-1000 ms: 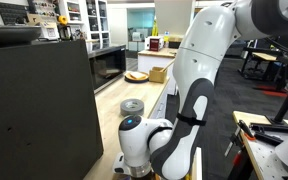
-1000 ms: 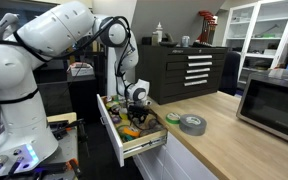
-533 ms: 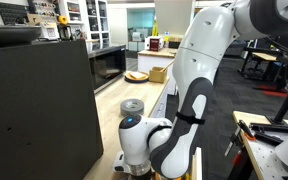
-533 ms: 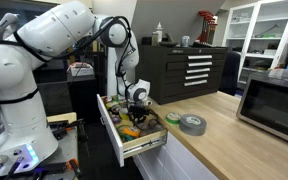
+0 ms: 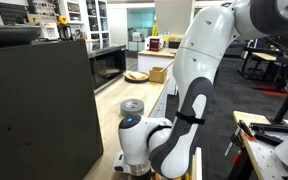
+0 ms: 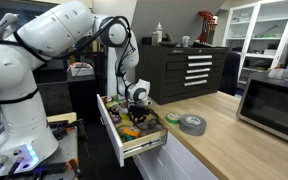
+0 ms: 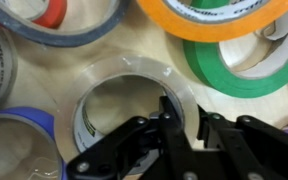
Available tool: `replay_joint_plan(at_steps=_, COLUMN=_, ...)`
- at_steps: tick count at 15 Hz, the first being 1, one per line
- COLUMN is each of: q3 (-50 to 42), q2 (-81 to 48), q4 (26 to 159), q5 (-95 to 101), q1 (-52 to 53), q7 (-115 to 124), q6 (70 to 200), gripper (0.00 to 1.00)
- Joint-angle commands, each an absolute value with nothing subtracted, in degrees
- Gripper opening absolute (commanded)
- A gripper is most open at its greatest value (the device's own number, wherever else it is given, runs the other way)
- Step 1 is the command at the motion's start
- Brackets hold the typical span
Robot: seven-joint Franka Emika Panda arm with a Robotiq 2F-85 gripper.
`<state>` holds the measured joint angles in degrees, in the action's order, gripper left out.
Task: Take the orange masking tape out of the drawer and put it on the counter
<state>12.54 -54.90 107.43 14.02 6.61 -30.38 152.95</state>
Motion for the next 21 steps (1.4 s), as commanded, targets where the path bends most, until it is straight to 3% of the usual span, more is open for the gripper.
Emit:
replay_joint_plan(at_steps=1, q3=13.71, q2=-52.06, q4=109.72, q5=14.54, q1=6.08, q7=-29.44, q6=152.24, gripper=0.06)
replay_joint_plan(at_steps=16, q3=13.76, q2=-40.55, q4=117.3, q5=14.32, q1=7.47, q7=-26.09, q6=151.09, gripper=0.06)
replay_joint_plan(at_steps=18, q3=13.59, q2=-39.13, q4=118.44, q5=14.18, q1=7.81, q7=-25.52, q6=150.56, gripper=0.0)
replay_joint_plan(at_steps=21, q3=14.02, q2=-37.39, q4=119.74, q5=13.43, q1=8.03, q7=-24.39, q6=148.78, gripper=0.01)
